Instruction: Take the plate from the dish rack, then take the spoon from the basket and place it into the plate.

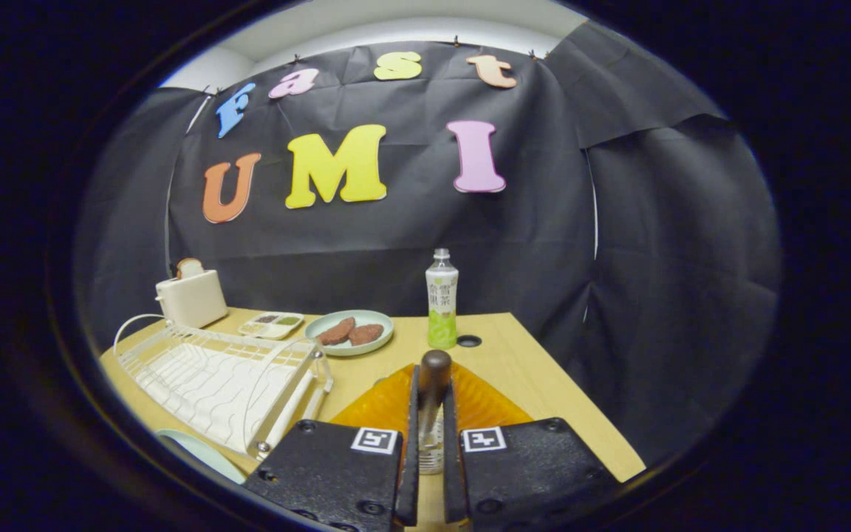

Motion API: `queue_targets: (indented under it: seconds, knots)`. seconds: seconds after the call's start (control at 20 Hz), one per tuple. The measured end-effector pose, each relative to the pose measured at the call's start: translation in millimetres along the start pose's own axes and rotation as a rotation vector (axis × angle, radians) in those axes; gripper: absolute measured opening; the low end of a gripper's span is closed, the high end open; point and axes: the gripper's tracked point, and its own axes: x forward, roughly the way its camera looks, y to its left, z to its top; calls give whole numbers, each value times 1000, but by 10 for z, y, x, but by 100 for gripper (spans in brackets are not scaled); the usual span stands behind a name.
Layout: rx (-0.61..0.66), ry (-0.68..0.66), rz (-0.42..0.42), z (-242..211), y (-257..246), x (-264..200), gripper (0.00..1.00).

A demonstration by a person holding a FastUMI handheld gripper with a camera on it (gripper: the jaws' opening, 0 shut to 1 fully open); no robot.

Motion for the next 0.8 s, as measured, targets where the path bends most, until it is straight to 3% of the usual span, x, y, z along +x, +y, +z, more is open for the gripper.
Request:
queue_targets:
  seconds: [0.3, 0.55, 0.8]
  knots:
    - [-53, -150, -30, 516, 135, -325, 17]
    - [43, -178, 47, 808, 333, -872, 17]
    - [6, -196, 96, 844, 659, -1489, 17]
